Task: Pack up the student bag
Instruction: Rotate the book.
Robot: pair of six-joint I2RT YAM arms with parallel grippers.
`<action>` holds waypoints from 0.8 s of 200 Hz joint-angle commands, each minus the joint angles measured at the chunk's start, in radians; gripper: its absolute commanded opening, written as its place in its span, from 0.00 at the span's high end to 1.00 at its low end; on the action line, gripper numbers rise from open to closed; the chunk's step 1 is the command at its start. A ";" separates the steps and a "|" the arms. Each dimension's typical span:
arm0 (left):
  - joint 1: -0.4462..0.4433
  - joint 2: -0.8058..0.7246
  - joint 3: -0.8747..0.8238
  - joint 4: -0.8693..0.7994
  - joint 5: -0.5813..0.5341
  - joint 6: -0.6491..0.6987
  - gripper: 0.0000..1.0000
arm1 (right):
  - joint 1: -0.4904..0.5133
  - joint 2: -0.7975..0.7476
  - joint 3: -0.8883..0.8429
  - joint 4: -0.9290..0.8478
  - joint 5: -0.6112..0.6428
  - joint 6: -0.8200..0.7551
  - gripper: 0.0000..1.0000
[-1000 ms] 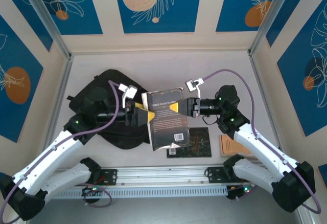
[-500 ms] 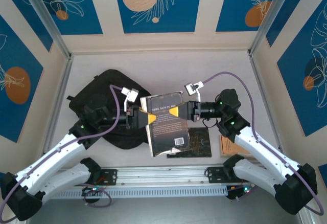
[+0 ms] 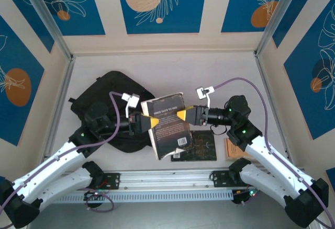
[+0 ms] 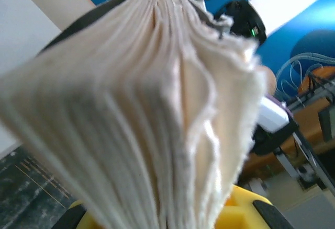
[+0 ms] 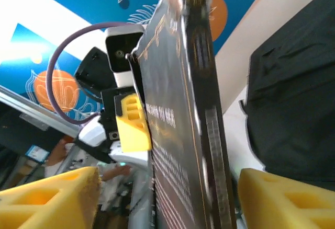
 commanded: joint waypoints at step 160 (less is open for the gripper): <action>0.005 -0.214 -0.187 0.251 -0.505 -0.352 1.00 | 0.408 0.168 -0.125 0.587 0.597 0.233 0.25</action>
